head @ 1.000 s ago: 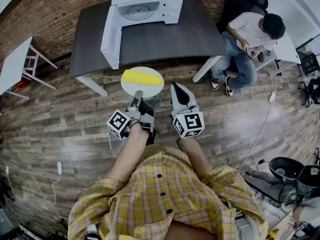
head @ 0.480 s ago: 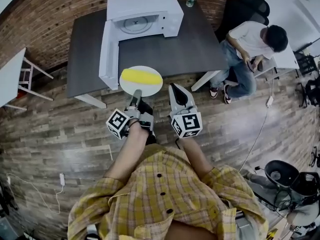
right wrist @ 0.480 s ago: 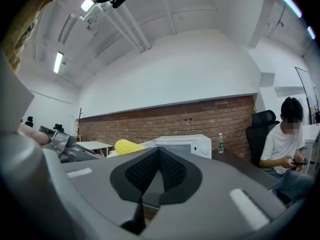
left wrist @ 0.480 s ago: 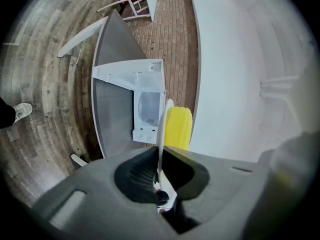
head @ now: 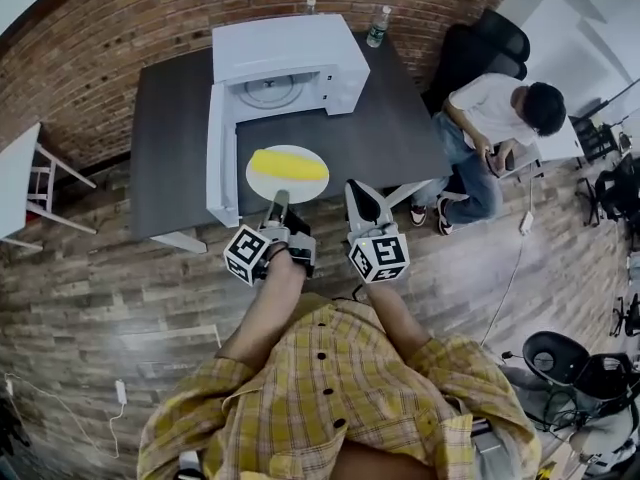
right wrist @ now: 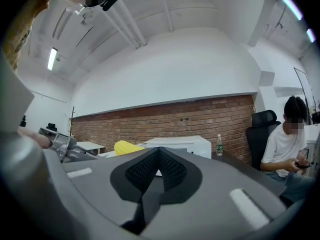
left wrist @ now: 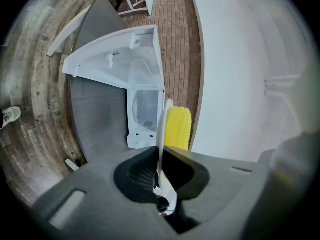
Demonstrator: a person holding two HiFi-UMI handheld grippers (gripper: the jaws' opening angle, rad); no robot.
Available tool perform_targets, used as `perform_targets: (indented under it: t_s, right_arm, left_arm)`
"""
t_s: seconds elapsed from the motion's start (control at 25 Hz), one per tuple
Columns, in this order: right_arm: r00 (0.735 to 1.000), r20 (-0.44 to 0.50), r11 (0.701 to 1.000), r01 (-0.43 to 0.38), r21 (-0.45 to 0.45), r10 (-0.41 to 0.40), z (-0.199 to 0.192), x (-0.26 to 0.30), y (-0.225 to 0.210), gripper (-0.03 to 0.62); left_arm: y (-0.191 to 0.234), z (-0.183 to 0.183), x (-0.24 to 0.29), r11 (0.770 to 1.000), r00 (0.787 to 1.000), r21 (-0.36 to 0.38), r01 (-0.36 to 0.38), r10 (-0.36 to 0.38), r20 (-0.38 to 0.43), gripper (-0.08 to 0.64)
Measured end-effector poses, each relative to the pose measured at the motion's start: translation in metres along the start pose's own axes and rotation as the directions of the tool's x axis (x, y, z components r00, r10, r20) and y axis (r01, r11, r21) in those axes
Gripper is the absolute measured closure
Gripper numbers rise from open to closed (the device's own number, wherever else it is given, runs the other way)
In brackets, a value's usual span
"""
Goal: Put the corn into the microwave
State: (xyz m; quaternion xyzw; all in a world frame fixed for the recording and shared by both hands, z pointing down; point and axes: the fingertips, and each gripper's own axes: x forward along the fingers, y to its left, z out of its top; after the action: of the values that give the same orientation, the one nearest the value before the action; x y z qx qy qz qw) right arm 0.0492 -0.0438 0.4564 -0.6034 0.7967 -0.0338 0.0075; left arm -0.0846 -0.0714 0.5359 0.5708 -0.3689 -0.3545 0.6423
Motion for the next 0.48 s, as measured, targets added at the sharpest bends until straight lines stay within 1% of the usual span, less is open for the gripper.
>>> perform_targets:
  t_s: [0.28, 0.48]
  right_arm:
    - [0.999, 0.014, 1.0, 0.029, 0.001, -0.029, 0.008, 0.022, -0.007, 0.595]
    - [1.0, 0.018, 1.0, 0.024, 0.012, -0.024, 0.011, 0.037, -0.01, 0.597]
  left_arm:
    - [0.0, 0.013, 0.022, 1.0, 1.0, -0.013, -0.014, 0.014, -0.005, 0.537]
    - [-0.001, 0.018, 0.034, 1.0, 1.0, -0.019, -0.022, 0.022, 0.001, 0.538]
